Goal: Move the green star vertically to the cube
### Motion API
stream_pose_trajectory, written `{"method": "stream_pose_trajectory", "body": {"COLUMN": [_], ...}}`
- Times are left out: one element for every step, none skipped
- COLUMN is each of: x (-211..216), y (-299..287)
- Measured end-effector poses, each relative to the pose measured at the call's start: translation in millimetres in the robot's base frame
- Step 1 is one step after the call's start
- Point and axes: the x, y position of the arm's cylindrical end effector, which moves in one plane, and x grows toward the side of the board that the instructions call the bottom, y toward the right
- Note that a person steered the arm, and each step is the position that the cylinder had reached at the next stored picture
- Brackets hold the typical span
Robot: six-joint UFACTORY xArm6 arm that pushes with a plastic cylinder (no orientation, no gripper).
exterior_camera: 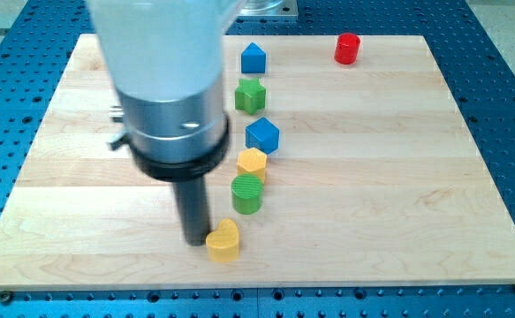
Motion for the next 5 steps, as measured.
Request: {"method": "stream_pose_trajectory", "body": {"x": [34.1,13.6,13.3,-5.4,-99.8], "y": [4.1,27.9,30.6,11.9,9.8]}}
